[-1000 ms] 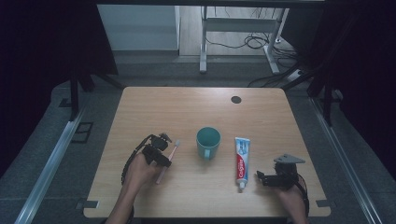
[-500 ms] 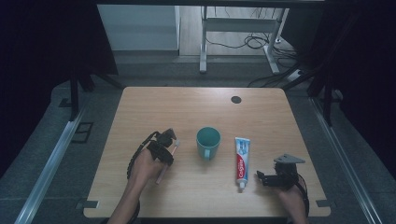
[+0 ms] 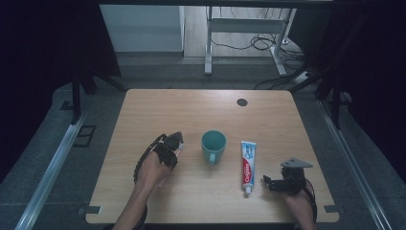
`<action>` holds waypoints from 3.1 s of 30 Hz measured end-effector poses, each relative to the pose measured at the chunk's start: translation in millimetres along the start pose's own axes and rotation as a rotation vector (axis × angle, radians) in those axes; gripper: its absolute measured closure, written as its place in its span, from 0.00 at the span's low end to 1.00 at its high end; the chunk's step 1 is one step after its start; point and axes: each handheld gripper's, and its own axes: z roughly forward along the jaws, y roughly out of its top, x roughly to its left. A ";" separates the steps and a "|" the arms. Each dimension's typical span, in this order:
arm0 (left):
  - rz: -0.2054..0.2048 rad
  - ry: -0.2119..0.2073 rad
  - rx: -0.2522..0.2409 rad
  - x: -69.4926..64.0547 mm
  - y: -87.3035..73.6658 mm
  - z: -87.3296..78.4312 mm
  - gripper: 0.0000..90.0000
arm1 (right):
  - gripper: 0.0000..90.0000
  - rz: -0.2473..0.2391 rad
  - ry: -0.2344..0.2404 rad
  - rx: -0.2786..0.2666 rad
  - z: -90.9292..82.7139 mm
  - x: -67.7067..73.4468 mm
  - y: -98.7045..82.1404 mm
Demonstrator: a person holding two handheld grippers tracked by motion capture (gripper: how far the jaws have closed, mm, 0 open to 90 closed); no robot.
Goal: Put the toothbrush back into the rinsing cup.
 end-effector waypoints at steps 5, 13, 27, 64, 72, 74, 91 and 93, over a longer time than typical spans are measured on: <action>0.011 0.001 0.001 -0.6 0.3 -0.1 0.87 | 0.03 0.000 0.000 0.000 0.0 0.0 0.0; 0.021 -0.011 -0.029 1.9 -1.5 -0.5 0.88 | 0.03 0.000 0.000 0.000 0.0 0.0 0.0; 0.053 -0.066 -0.131 0.8 -2.6 -17.7 0.88 | 0.03 0.001 0.000 0.000 0.0 0.1 0.0; 0.144 -0.159 -0.588 5.0 -18.1 -76.8 0.88 | 0.03 -0.001 0.000 -0.001 0.1 0.0 0.1; 0.150 -0.173 -0.703 1.6 -20.5 -84.9 0.88 | 0.03 0.001 0.000 -0.001 0.0 0.1 0.1; 0.150 -0.176 -0.725 1.0 -20.7 -86.7 0.88 | 0.03 0.001 0.000 0.000 0.0 0.1 0.1; 0.181 -0.216 -0.879 -12.3 -11.0 -100.8 0.88 | 0.03 -0.002 0.000 -0.002 0.1 -0.2 0.1; 0.187 -0.214 -0.892 -15.9 -8.3 -103.2 0.88 | 0.03 -0.001 0.000 -0.001 0.1 -0.1 0.1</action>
